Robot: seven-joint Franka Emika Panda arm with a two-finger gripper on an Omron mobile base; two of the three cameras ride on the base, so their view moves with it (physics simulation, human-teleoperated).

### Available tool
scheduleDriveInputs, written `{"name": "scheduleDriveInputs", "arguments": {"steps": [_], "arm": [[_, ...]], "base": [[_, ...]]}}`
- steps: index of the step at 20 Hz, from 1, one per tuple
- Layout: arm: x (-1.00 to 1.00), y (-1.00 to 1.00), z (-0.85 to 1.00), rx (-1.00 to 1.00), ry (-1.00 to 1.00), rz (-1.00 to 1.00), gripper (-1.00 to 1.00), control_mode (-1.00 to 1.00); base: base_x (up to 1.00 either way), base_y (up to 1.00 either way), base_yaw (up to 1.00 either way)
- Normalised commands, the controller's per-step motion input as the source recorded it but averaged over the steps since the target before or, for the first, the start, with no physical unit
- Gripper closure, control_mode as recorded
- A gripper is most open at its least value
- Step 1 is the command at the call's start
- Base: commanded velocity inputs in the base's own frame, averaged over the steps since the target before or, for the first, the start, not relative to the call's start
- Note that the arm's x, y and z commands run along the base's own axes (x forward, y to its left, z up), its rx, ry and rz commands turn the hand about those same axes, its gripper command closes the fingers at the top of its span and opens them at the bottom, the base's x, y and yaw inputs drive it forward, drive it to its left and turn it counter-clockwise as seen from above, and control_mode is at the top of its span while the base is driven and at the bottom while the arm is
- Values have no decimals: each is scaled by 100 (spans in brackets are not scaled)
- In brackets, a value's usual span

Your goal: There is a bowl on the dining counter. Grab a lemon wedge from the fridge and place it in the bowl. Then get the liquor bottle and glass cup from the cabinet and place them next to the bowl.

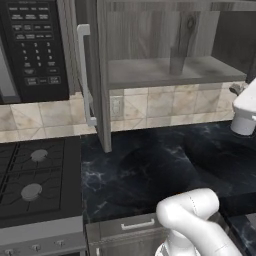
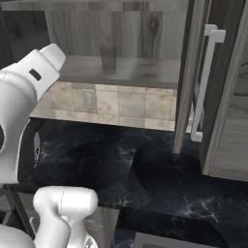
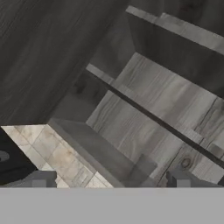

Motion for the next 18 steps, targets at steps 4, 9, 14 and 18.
{"name": "scheduleDriveInputs", "arguments": {"steps": [4, 9, 14, 18], "arm": [[12, -5, -22, -3, 7, 0, -100, -100], [67, -19, -7, 0, 6, 15, -100, -100], [79, -7, -1, -7, 6, 30, -100, -100], [76, 0, -11, -19, 9, 34, -100, -100]], "base": [[0, 0, 0], [0, 0, 0], [0, 0, 0], [0, 0, 0]]}}
